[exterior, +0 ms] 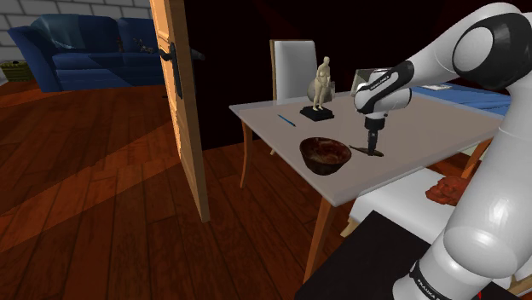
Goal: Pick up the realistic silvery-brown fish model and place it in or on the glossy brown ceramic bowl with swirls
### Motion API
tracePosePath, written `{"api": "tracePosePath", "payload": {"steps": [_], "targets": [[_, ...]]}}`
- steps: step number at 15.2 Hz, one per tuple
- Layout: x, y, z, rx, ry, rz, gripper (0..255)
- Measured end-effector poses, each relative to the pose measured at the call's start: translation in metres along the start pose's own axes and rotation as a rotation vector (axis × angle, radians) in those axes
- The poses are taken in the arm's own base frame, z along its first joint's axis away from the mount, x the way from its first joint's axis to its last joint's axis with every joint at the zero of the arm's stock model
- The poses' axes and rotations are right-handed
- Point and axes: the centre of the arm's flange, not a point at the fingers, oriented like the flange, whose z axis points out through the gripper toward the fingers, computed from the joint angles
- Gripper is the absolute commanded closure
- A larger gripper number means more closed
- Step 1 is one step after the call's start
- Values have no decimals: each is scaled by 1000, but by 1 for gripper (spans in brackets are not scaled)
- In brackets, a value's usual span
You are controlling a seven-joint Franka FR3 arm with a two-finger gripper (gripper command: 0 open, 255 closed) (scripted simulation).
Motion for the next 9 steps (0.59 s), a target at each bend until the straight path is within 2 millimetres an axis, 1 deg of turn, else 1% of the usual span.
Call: {"api": "tracePosePath", "payload": {"steps": [1,9], "targets": [[0,0,0,0,0,0,255],[0,0,-2,-1,2,0,255]]}}
